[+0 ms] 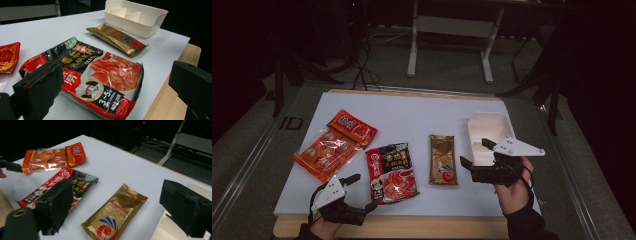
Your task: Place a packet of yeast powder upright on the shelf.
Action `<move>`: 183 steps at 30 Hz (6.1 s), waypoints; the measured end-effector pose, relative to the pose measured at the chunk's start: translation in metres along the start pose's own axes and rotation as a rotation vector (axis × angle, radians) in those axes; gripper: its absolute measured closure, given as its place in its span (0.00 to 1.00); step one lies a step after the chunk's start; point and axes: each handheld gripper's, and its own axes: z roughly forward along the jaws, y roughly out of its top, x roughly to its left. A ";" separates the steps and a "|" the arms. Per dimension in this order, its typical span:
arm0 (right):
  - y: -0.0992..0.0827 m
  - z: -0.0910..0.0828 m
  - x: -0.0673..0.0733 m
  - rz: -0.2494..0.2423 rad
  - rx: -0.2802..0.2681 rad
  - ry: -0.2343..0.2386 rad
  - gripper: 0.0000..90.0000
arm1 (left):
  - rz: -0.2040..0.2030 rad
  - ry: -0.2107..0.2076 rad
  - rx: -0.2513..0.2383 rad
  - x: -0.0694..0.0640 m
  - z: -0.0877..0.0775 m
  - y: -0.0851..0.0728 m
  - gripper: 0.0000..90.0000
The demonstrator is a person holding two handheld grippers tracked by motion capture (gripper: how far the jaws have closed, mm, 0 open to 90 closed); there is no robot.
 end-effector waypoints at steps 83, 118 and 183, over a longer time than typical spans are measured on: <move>-0.053 0.234 -0.078 0.328 0.523 -0.155 0.43 | 0.000 -0.029 0.037 0.001 0.003 -0.002 0.00; -0.018 0.199 -0.051 0.129 0.409 -0.092 0.98 | 0.000 -0.031 0.053 0.001 0.007 -0.003 0.00; 0.092 0.050 -0.089 0.021 -0.081 0.006 0.98 | -0.007 -0.023 0.069 0.001 0.009 -0.004 0.00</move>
